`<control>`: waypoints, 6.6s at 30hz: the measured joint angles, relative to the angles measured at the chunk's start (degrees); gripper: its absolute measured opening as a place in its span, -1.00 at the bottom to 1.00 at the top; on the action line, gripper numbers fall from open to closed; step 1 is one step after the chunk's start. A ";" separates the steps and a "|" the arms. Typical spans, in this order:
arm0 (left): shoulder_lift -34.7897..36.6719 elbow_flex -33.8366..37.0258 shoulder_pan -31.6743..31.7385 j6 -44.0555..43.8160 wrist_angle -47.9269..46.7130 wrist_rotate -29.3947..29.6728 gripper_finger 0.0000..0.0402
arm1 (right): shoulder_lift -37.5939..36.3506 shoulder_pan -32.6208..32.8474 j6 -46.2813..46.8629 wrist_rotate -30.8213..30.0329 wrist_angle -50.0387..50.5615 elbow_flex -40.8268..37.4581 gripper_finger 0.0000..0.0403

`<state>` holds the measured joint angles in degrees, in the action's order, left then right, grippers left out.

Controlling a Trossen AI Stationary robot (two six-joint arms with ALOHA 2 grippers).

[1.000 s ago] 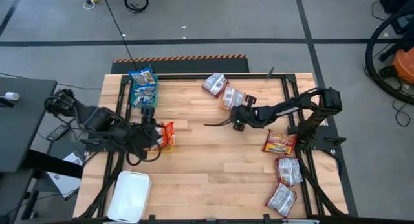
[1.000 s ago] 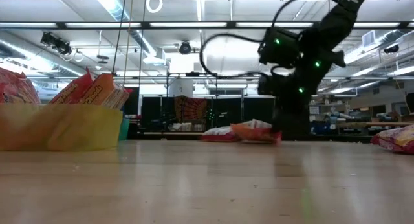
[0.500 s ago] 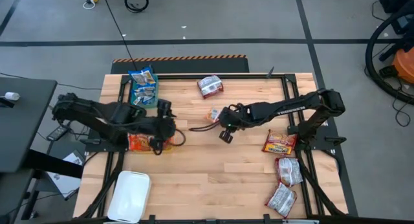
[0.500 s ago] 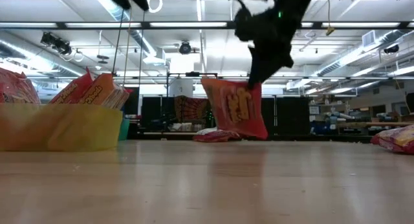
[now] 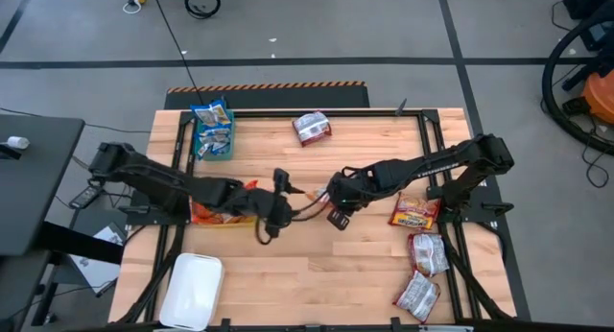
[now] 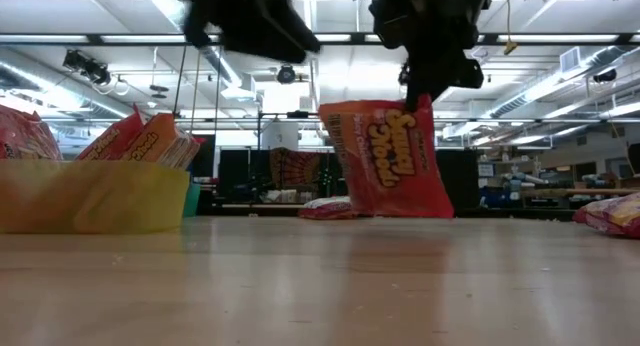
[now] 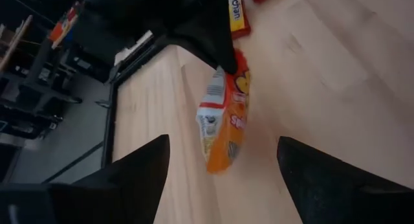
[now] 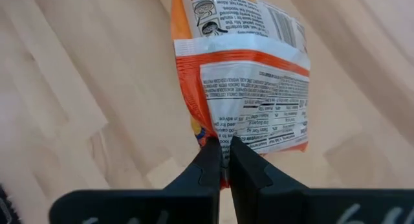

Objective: Sort Maruchan noodles
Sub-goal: Put the orange noodle pack into the yellow bin, then put the red noodle pack into the white bin

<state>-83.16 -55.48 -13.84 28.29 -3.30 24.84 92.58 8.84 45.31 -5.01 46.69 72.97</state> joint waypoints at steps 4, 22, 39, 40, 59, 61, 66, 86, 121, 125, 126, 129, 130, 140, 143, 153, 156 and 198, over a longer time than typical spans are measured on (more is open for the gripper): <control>-8.44 -2.24 0.74 1.84 4.87 -0.80 0.43 | 0.02 0.04 1.76 1.55 0.35 0.37 -0.91; -18.97 -7.59 3.95 -0.39 10.29 -2.66 0.33 | 0.02 0.95 2.03 6.81 -1.90 0.42 -0.90; -18.90 -7.63 4.11 -0.92 8.77 -7.32 0.06 | 0.04 0.87 -0.73 6.16 -2.41 0.39 -0.88; -18.90 -7.63 4.22 -0.84 8.85 -7.34 0.12 | 0.04 0.87 -0.78 5.95 -2.62 0.39 -0.88; -13.42 -7.72 2.80 0.37 -4.54 -3.16 -0.87 | -4.81 2.40 -6.97 -3.16 -5.96 0.44 -0.30; -10.24 -7.72 1.84 -2.45 -9.75 -1.72 -0.83 | -7.72 2.95 -7.17 -5.71 -5.47 0.52 -0.21; -0.19 -7.72 -0.58 -15.73 -23.28 2.38 -0.77 | -14.96 5.62 -8.51 -14.70 -4.74 0.55 -0.11; 12.55 -39.00 -5.52 -98.70 -86.82 -6.39 -0.80 | -12.93 16.15 -11.89 -31.11 -3.21 0.50 -0.12; 19.04 -0.24 4.78 -136.48 -71.94 -17.83 -0.81 | -6.73 44.78 6.16 -26.33 15.61 -1.27 -0.12; 19.19 -3.31 5.38 -134.09 -76.86 -21.50 -0.81 | -7.02 44.80 5.78 -24.96 16.94 -1.29 -0.12; 19.24 -4.36 5.58 -133.87 -78.08 -22.49 -0.81 | -7.04 44.65 5.71 -24.93 17.19 -1.29 -0.12; 19.43 -7.25 7.15 -131.13 -80.39 -24.90 -0.85 | -7.04 43.90 5.67 -24.90 17.49 -1.29 -0.12; 19.56 -7.77 7.63 -130.52 -80.45 -24.92 -0.86 | -7.04 43.73 5.67 -24.88 17.65 -1.29 -0.12; 18.73 -2.47 16.30 -122.92 -79.19 -31.70 -0.87 | -7.06 42.73 6.15 -24.88 17.56 -1.29 -0.12; 18.61 1.31 19.05 -120.69 -74.30 -32.26 -0.86 | -7.06 42.77 6.97 -24.92 17.50 -1.29 -0.12; 19.17 4.31 22.09 -107.71 -75.72 -29.05 -0.57 | -7.06 41.68 3.82 -25.38 17.46 -1.29 -0.12; 20.12 2.42 22.07 -104.04 -77.39 -25.57 -0.42 | -7.06 39.86 0.74 -25.39 17.41 -1.29 -0.12; 26.19 12.96 -37.40 -61.30 -23.50 46.18 0.01 | 23.65 -33.10 -95.25 -20.28 -38.63 -0.98 -0.12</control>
<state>-56.97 -42.52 -51.24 -33.01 -26.80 71.02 116.22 -24.26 -49.93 -25.29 8.05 71.99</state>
